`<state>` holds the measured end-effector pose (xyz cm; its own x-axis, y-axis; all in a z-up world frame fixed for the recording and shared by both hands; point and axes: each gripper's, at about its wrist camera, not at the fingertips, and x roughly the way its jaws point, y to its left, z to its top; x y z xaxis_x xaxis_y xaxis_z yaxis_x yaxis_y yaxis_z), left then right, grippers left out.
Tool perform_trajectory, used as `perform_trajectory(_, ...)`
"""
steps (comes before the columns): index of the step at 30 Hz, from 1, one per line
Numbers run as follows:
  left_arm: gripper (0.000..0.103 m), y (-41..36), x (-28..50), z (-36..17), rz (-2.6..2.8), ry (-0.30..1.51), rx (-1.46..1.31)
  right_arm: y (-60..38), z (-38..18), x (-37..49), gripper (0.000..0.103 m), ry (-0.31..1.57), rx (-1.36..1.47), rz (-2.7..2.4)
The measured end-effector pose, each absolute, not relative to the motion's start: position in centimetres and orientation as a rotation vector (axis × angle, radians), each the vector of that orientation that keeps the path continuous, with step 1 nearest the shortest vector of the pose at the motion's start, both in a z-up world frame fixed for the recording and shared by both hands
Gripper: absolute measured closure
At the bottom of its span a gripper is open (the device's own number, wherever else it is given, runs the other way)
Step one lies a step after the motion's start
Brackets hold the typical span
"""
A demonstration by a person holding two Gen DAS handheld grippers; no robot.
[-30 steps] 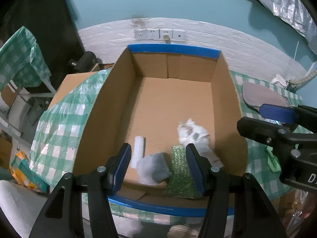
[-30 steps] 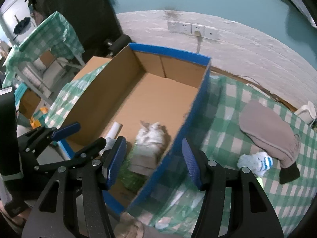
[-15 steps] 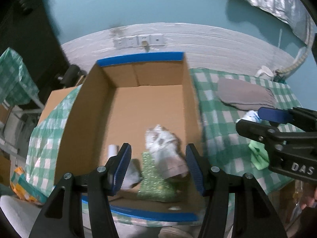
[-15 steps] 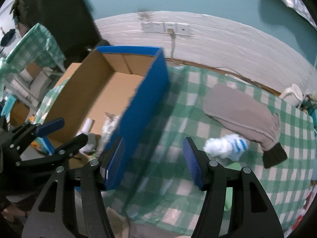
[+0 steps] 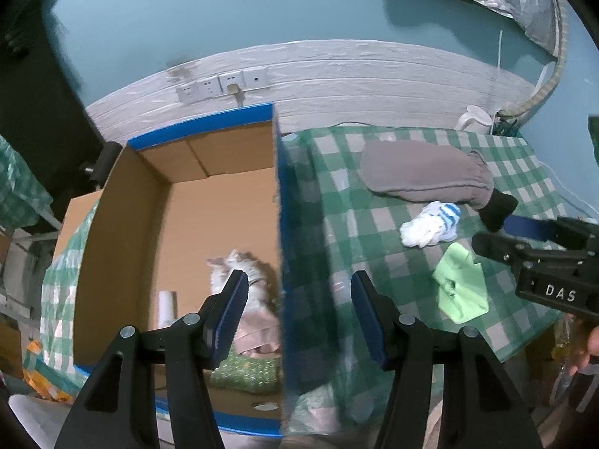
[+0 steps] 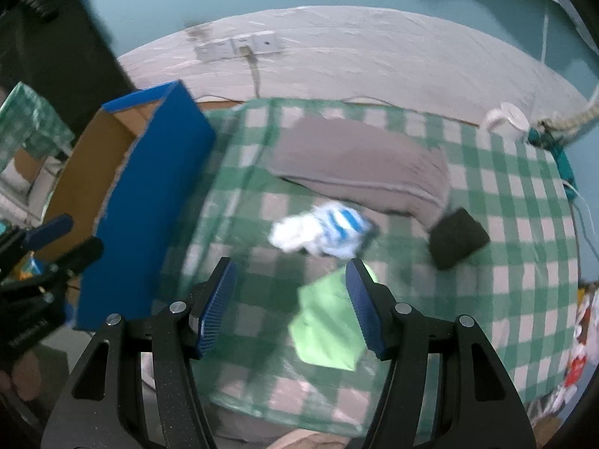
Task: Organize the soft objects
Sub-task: 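Move both open tools back over the remaining soft items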
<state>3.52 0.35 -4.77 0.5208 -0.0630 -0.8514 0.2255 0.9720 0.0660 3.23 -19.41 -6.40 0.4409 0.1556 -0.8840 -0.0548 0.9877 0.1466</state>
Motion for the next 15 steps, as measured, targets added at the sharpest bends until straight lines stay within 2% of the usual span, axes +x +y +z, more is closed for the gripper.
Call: perform_trajectory(15,0.045,-4.5,4.1,-7.1,-0.229,1.049,0.237,-26.0,-8.8,2.5,0.041,1.14,0.137,0.001)
